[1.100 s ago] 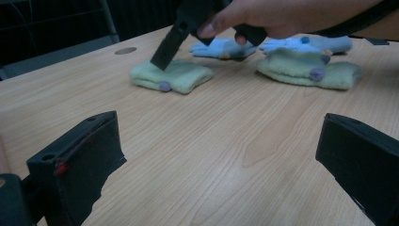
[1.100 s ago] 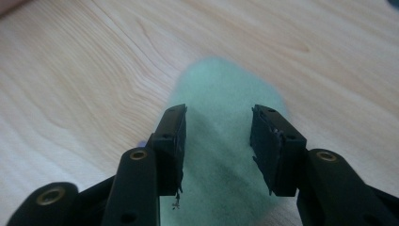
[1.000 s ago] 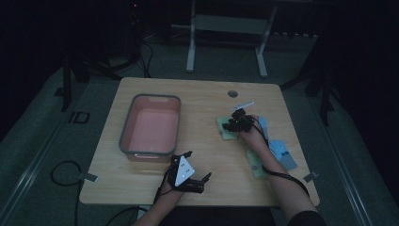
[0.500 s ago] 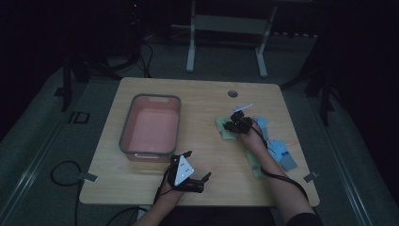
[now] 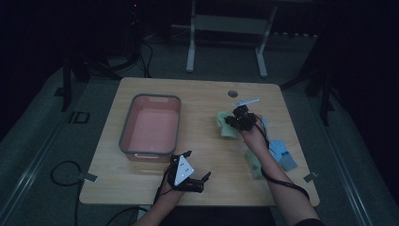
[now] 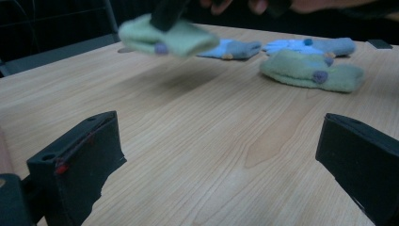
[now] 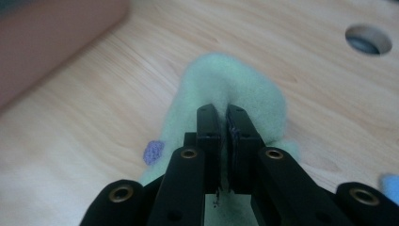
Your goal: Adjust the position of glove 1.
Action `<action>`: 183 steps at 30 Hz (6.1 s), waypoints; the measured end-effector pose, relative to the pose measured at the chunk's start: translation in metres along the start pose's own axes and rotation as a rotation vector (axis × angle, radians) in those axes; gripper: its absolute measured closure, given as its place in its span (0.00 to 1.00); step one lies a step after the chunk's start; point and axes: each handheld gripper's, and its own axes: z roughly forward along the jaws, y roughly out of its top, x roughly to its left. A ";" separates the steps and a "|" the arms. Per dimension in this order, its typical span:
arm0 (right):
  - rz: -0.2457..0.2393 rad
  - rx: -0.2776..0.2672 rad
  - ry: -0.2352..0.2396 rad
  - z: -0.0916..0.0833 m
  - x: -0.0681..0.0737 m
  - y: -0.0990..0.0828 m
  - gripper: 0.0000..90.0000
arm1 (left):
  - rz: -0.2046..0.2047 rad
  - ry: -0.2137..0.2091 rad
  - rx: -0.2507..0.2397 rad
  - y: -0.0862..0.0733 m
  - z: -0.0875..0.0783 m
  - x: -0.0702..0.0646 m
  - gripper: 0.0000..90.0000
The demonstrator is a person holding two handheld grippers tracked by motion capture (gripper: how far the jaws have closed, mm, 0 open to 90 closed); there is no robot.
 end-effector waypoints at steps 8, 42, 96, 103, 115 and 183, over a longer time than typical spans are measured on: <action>-0.002 -0.072 0.007 -0.046 0.033 -0.001 0.95 | 0.002 0.004 0.002 0.000 0.000 -0.001 0.01; 0.103 0.018 -0.079 -0.010 0.089 -0.090 0.92 | 0.014 0.007 -0.005 0.000 -0.001 -0.001 0.01; 0.009 0.004 -0.045 -0.096 -0.013 -0.123 0.60 | 0.021 0.009 -0.001 0.000 0.000 -0.002 0.01; 0.011 0.049 -0.034 -0.089 -0.019 -0.146 0.60 | 0.017 0.013 -0.003 0.000 0.000 -0.002 0.01; 0.057 0.065 -0.085 -0.075 -0.019 -0.167 0.71 | 0.016 0.018 -0.007 0.000 -0.001 -0.002 0.01; 0.005 0.057 -0.081 -0.018 0.093 -0.076 0.93 | 0.024 0.003 -0.004 0.000 -0.001 -0.002 0.01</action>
